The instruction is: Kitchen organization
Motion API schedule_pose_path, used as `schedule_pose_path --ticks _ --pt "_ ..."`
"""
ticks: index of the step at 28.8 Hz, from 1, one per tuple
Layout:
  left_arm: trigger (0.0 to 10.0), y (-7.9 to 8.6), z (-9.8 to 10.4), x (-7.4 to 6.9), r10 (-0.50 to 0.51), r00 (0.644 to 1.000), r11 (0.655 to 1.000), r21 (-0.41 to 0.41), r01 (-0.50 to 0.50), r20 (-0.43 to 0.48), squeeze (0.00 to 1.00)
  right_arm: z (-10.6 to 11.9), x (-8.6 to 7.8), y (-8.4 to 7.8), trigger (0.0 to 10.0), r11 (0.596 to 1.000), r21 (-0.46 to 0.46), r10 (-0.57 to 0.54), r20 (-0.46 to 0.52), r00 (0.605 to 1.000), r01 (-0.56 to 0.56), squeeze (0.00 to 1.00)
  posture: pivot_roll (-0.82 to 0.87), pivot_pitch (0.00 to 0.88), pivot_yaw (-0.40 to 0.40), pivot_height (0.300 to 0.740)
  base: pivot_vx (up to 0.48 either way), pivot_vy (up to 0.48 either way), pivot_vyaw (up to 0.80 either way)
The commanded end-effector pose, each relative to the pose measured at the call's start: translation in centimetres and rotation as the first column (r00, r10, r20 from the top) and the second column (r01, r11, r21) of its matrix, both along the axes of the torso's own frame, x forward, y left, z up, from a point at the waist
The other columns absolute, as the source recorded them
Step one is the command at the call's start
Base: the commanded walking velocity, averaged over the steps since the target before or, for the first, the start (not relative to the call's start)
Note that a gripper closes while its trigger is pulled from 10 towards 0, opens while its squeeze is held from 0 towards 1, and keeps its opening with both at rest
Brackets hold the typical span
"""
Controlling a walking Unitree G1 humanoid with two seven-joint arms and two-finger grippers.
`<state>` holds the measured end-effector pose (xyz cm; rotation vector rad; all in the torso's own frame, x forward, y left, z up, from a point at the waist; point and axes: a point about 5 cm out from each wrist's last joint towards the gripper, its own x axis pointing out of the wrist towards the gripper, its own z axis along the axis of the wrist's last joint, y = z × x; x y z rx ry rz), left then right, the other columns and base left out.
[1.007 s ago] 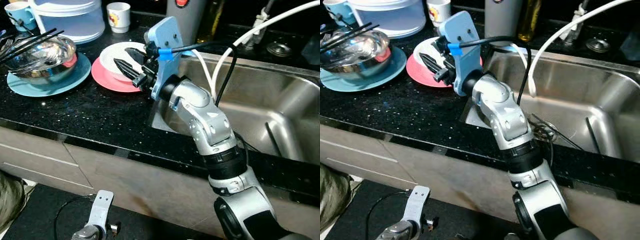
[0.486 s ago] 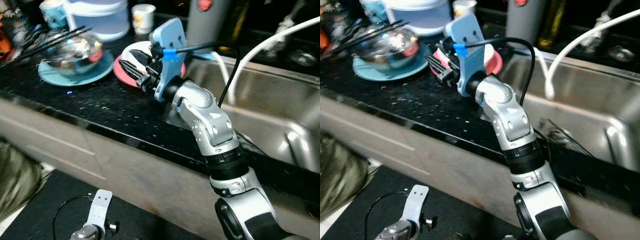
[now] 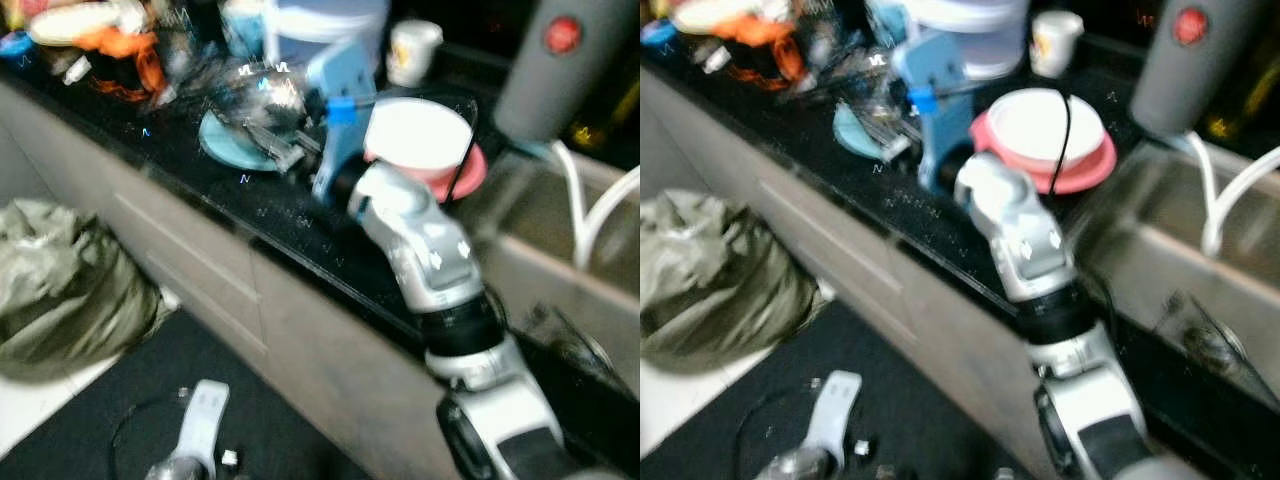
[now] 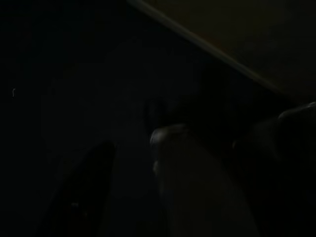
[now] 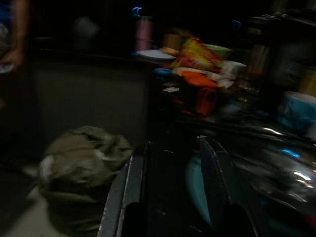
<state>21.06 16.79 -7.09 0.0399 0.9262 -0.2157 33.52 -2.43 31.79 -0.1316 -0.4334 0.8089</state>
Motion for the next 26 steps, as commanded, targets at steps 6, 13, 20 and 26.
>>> schedule_pose_path --ticks 6,13,20,26 --pt "10.0 0.1 -0.4 -0.6 0.003 1.000 1.000 0.005 -0.003 -0.024 0.00 0.2 1.2 0.1 10.0 0.973 -0.165 -0.146 0.116 0.982 0.164 0.00 0.02 0.132 -0.032 0.740 0.000 0.000 0.00" --pt "10.0 0.0 -0.4 -0.7 0.003 1.000 1.000 0.004 -0.003 -0.024 0.00 -0.1 3.3 -0.8 10.0 0.926 -0.230 -0.279 0.110 0.954 0.298 0.00 0.02 0.127 -0.037 0.740 0.000 0.000 0.00" --pt "10.0 -0.1 -0.4 -0.7 0.006 1.000 1.000 -0.001 -0.007 -0.023 0.00 -1.1 6.0 -4.0 10.0 0.829 -0.358 -0.418 0.115 0.901 0.430 0.00 0.02 0.144 -0.042 0.740 0.000 0.000 -0.40" --pt "10.0 0.0 -0.4 -0.8 0.003 1.000 1.000 -0.001 -0.003 -0.026 0.00 -1.0 6.3 -4.4 10.0 0.820 -0.366 -0.424 0.130 0.896 0.441 0.00 0.02 0.148 -0.039 0.740 0.000 0.000 -0.35"
